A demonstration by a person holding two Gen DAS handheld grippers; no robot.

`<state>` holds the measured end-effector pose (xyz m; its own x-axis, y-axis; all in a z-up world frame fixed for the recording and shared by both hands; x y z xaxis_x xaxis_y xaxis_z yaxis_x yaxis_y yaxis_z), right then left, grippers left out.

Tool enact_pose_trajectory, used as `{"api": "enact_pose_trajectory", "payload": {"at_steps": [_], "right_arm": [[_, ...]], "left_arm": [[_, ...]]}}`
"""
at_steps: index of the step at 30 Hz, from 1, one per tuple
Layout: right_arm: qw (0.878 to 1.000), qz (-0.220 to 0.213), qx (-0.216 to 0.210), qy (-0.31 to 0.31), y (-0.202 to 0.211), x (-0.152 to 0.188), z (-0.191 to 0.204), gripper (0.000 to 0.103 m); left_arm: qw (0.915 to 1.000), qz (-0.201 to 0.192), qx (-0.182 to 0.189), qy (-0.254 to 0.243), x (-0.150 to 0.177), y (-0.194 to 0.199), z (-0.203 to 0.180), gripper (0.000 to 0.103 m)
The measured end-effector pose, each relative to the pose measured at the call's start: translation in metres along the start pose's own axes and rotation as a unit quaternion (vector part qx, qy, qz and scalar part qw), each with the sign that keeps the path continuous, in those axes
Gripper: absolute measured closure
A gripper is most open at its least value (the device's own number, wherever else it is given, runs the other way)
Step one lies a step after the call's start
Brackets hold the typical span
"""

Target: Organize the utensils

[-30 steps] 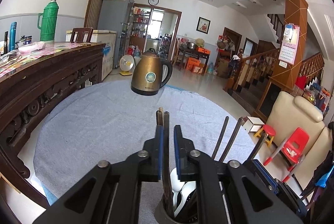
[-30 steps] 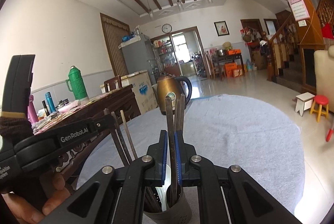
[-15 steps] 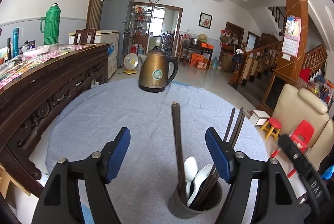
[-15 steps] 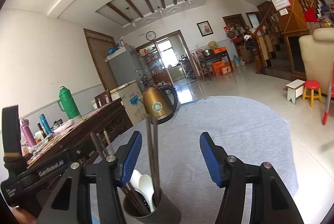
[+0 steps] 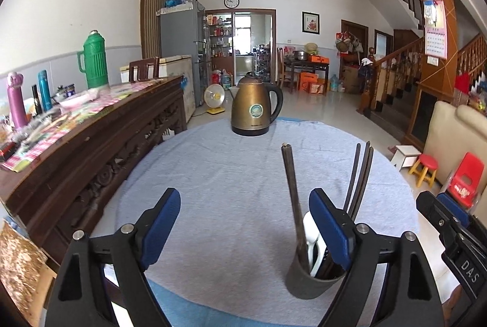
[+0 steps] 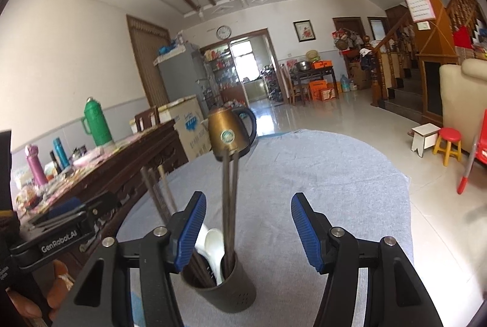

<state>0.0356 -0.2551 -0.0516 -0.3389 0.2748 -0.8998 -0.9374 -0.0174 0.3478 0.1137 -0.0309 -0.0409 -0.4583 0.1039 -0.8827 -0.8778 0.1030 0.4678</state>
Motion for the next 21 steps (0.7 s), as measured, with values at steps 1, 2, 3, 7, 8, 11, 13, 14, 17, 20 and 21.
{"api": "enact_pose_trajectory", "payload": {"at_steps": [1, 2, 3, 7, 8, 11, 13, 14, 17, 20, 21], "right_arm": [[1.000, 0.002, 0.000, 0.005, 0.002, 0.001, 0.004, 0.041], [1.000, 0.003, 0.000, 0.011, 0.003, 0.002, 0.007, 0.040], [1.000, 0.006, -0.001, 0.016, 0.005, 0.004, 0.010, 0.039], [1.000, 0.015, -0.003, 0.026, 0.012, 0.008, 0.018, 0.036], [0.999, 0.019, -0.002, 0.028, 0.014, 0.010, 0.019, 0.036], [0.999, 0.031, 0.001, 0.031, 0.020, 0.017, 0.020, 0.035], [0.999, 0.039, 0.002, 0.029, 0.024, 0.019, 0.016, 0.035], [0.999, 0.044, 0.004, 0.027, 0.024, 0.021, 0.015, 0.035], [0.998, 0.059, 0.007, 0.018, 0.028, 0.025, 0.010, 0.035], [0.997, 0.070, 0.010, 0.011, 0.031, 0.027, 0.009, 0.035], [0.997, 0.072, 0.011, 0.011, 0.032, 0.028, 0.009, 0.035]], "left_arm": [[1.0000, 0.000, -0.003, -0.003, 0.001, 0.002, 0.001, 0.016], [1.0000, 0.000, -0.005, -0.005, 0.002, 0.004, 0.002, 0.016], [1.0000, 0.002, -0.007, -0.006, 0.002, 0.005, 0.003, 0.016], [0.9998, 0.007, -0.016, -0.011, 0.004, 0.011, 0.006, 0.015], [0.9997, 0.007, -0.017, -0.013, 0.004, 0.012, 0.005, 0.015], [0.9996, 0.008, -0.024, -0.016, 0.005, 0.017, 0.007, 0.014], [0.9994, 0.008, -0.030, -0.017, 0.006, 0.021, 0.009, 0.009], [0.9992, 0.008, -0.033, -0.018, 0.008, 0.023, 0.009, 0.007], [0.9986, 0.016, -0.044, -0.023, 0.011, 0.026, 0.008, 0.006], [0.9978, 0.022, -0.055, -0.030, 0.016, 0.031, 0.008, 0.006], [0.9973, 0.024, -0.061, -0.032, 0.017, 0.033, 0.008, 0.006]]}}
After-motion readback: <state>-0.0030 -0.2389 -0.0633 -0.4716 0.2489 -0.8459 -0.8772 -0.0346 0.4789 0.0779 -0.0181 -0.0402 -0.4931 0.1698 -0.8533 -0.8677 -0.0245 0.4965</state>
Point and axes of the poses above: each gripper's, at about its wrist camera, not at the fingertips, and y roughly against the way its jaws point, z to its left, x to its underside, the point moved 3 cm from there along -y, roughly the way its jaws point, and after that the axes turned 4 degrees about -x, right-handed, at the moved point
